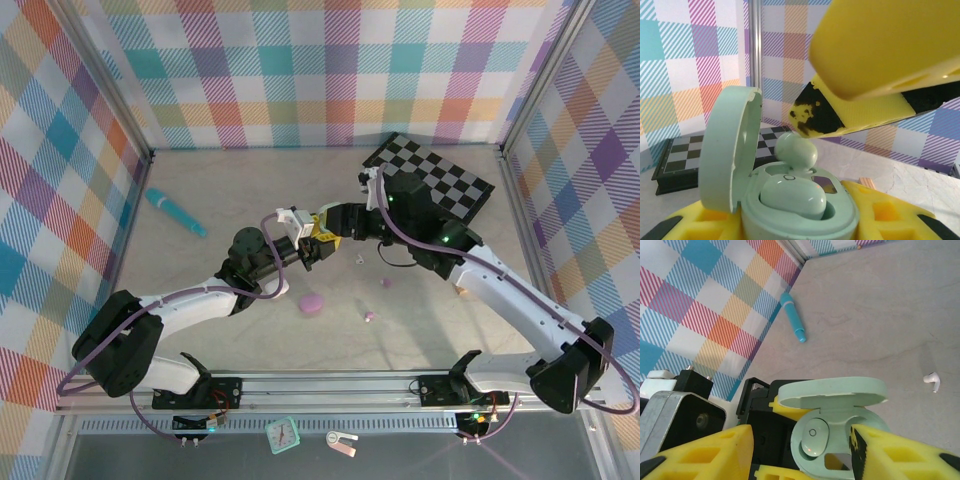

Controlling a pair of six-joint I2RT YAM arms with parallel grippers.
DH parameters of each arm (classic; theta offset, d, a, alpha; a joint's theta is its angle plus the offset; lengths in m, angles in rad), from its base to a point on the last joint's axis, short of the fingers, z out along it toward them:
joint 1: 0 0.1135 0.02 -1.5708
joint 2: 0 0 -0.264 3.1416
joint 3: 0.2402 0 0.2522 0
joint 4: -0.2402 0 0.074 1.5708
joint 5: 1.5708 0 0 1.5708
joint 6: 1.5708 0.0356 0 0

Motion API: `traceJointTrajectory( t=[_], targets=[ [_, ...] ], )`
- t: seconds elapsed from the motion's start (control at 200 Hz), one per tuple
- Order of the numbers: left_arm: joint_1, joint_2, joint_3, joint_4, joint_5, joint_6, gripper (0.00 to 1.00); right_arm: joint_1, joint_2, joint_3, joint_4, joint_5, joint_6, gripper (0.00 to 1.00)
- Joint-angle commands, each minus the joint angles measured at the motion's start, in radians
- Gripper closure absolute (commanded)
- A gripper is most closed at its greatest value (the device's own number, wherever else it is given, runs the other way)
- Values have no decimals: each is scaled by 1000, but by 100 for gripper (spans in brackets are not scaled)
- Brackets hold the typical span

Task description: Insert wireless bluetooth earbuds into charging case

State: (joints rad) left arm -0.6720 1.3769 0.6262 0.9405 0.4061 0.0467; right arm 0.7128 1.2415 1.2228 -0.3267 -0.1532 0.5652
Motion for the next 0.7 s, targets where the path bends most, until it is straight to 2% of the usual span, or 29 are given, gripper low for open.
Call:
traceJointTrajectory(
  t=[0.0, 0.255, 0.535, 0.695],
  targets=[
    [0, -28, -12, 64, -1, 25, 68, -3, -35, -9, -11, -3, -37, 46],
    [2, -23, -14, 67, 7, 29, 68, -4, -45, -15, 58, -87, -27, 45],
    [6, -24, -26, 67, 73, 83, 68, -7, -82, 11, -12, 137, -29, 45],
    [6, -33, -31, 63, 97, 119, 68, -18, -16, 94, -102, 184, -23, 44]
  ],
)
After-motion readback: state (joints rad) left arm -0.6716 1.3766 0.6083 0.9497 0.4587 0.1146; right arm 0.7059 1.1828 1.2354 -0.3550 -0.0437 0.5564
